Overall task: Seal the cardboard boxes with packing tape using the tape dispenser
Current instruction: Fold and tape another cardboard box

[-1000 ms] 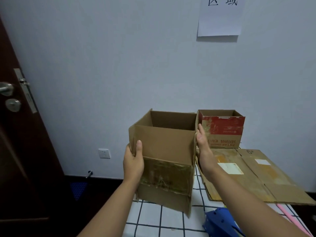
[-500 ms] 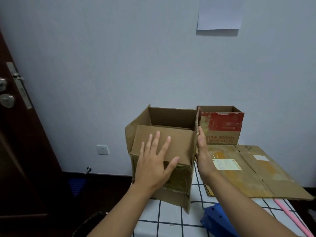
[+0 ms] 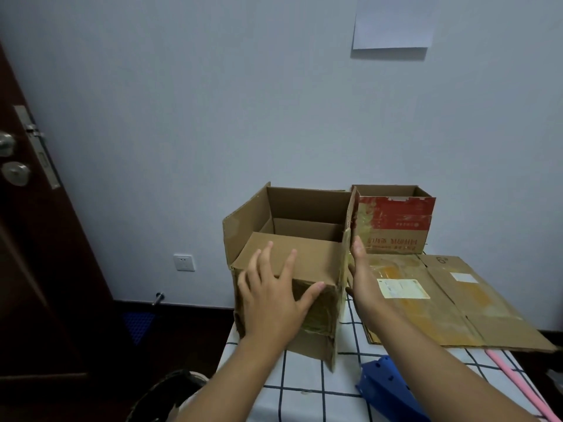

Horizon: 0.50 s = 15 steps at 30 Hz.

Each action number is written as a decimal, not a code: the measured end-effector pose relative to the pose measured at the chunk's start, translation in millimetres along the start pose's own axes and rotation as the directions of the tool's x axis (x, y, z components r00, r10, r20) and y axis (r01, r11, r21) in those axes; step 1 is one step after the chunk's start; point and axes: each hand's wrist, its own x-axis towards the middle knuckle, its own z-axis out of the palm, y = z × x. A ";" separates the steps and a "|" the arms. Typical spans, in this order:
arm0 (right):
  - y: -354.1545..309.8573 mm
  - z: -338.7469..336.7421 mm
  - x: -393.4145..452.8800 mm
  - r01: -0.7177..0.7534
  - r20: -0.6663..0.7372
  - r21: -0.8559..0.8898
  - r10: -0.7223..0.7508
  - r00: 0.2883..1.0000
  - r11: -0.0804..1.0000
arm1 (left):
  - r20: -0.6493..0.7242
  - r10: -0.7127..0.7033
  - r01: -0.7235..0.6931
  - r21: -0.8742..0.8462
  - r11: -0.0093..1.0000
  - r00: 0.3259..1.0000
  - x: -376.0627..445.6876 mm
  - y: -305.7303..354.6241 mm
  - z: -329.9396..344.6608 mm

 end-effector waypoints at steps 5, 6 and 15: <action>-3.4 0.9 16.0 -0.105 -0.006 0.009 0.105 0.994 0.994 | 0.173 -0.273 0.322 -0.415 0.851 0.946 -33.5 26.2 14.6; -4.1 2.6 17.2 -0.124 0.010 0.020 0.123 0.992 0.992 | 0.216 -0.291 0.360 -0.464 0.809 0.932 -32.6 29.5 14.8; -11.0 22.9 -3.5 -0.009 -0.043 0.111 0.014 0.999 0.994 | 0.139 -0.099 0.157 -0.519 0.840 0.985 12.2 -3.2 -5.3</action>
